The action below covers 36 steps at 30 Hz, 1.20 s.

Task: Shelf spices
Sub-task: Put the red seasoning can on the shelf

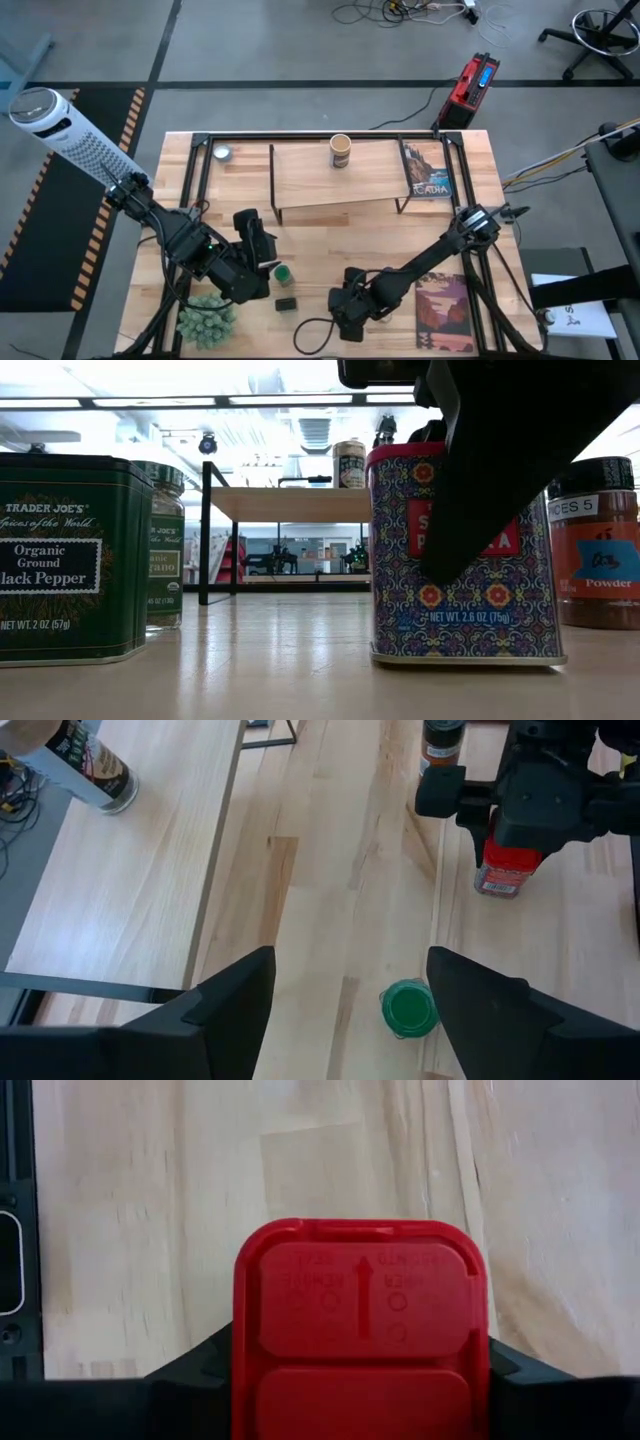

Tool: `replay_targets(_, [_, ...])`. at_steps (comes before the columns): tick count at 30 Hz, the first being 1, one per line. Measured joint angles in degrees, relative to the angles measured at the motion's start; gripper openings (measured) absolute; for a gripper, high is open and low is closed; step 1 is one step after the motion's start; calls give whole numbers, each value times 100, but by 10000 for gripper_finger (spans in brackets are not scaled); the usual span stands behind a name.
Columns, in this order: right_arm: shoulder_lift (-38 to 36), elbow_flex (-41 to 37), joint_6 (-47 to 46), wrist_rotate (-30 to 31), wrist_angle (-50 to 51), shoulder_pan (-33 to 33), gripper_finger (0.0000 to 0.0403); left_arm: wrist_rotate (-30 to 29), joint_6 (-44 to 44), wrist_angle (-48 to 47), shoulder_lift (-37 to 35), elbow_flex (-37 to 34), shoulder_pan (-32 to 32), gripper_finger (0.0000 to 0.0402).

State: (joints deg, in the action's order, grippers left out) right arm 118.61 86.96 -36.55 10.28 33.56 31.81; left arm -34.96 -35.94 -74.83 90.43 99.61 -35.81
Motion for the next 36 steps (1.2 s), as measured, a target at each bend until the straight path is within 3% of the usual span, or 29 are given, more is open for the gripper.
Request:
replay_targets(6, [-27,26,55,-17,45,0,196,2,0,0,0,0,0,252])
replay_targets(17, [-138,380,734,24,209,-111,187,4,-17,0,0,0,0,249])
replay_targets(36, [-149,2232,2311,1187,2631,-273,197,4,-222,-201,0,-2,1,256])
